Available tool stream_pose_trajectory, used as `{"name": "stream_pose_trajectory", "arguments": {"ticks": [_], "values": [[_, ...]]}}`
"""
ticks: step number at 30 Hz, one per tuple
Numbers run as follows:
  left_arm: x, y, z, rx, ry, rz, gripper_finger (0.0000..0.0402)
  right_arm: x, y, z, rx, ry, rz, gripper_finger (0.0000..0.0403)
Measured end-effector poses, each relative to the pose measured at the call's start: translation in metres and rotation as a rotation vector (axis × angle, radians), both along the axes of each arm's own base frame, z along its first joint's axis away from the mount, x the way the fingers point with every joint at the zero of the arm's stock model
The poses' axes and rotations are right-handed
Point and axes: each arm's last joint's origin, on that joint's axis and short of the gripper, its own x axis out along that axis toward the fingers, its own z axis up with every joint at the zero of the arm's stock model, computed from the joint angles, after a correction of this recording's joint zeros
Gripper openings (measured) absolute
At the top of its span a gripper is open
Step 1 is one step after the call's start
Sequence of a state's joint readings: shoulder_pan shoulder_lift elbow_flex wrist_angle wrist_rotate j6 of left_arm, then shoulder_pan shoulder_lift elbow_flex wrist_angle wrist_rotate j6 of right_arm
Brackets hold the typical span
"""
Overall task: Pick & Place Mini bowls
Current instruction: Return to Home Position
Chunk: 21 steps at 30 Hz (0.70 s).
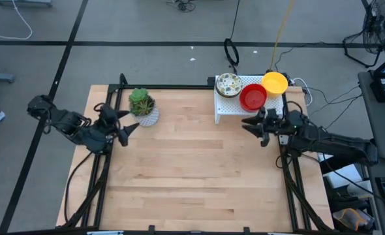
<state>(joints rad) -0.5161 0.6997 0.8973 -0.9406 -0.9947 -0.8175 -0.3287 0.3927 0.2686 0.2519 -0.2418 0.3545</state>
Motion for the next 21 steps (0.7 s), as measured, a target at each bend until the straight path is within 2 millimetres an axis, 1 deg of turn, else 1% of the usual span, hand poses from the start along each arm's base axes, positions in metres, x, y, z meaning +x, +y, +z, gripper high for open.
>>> {"name": "stream_pose_trajectory", "arguments": {"ticks": [3,7,13,17,21], "values": [[-0.006,0.003,-0.011,-0.007,-0.031,0.032,0.0349,0.000,0.003,-0.010,0.009,-0.083,0.027,0.0139],[-0.008,0.003,-0.028,-0.030,-0.079,0.077,0.0349,-0.001,0.006,-0.021,0.009,-0.140,0.051,0.0141],[0.000,-0.007,-0.054,-0.061,-0.110,0.035,0.0349,-0.002,0.007,-0.033,0.010,-0.139,0.055,0.0141],[0.009,-0.019,-0.071,-0.088,-0.151,-0.050,0.0349,-0.002,0.007,-0.033,0.012,-0.137,0.054,0.0141],[0.018,-0.032,-0.088,-0.063,-0.167,-0.222,0.0349,-0.002,0.007,-0.034,0.012,-0.134,0.054,0.0141]]}}
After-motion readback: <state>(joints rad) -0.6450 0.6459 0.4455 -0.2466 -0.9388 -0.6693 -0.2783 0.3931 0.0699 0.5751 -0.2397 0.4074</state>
